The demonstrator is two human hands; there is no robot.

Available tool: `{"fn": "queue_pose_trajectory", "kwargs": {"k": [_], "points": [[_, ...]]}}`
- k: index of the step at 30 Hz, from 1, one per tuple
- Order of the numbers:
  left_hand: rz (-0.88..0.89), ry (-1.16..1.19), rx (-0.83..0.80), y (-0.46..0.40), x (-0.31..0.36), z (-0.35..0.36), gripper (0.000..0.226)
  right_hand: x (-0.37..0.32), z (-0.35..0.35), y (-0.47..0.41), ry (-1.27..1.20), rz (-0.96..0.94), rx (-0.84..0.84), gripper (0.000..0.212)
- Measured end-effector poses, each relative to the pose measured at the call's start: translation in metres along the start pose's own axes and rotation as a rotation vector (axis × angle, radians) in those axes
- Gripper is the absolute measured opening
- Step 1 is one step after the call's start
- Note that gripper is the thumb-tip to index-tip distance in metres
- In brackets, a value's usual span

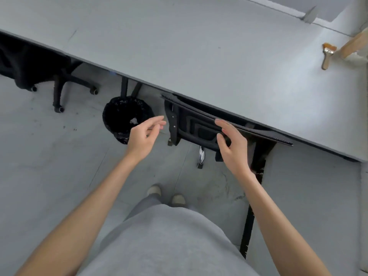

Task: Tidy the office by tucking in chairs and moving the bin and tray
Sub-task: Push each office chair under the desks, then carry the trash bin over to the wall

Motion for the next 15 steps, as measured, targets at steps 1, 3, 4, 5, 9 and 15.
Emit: {"fn": "queue_pose_trajectory", "kwargs": {"k": [1, 3, 4, 5, 9, 15], "points": [[-0.074, 0.064, 0.055, 0.011, -0.017, -0.016, 0.028, -0.006, 0.017, 0.006, -0.131, 0.057, -0.010, 0.035], [-0.189, 0.135, 0.151, 0.032, -0.052, -0.044, 0.028, -0.011, 0.053, 0.011, -0.310, 0.197, -0.085, 0.035], [-0.236, 0.157, 0.198, 0.041, -0.069, -0.058, 0.028, -0.012, 0.072, 0.012, -0.340, 0.248, -0.131, 0.035], [-0.277, 0.175, 0.242, 0.048, -0.086, -0.071, 0.028, -0.013, 0.091, 0.011, -0.346, 0.284, -0.171, 0.034], [-0.421, 0.210, 0.341, 0.054, -0.153, -0.119, 0.027, 0.001, 0.160, -0.004, -0.350, 0.426, -0.238, 0.029], [-0.524, 0.083, 0.235, -0.037, -0.230, -0.199, 0.029, 0.037, 0.263, -0.044, -0.364, 0.664, -0.130, 0.024]]}}
Point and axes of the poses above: each hand's wrist, its own y-axis away from the middle knuckle, its own z-axis out of the palm, x = y × z, the point moved 5 cm from there along -y, towards the middle knuckle, and after that the axes turned 8 degrees about -z, right-handed, at the moved point
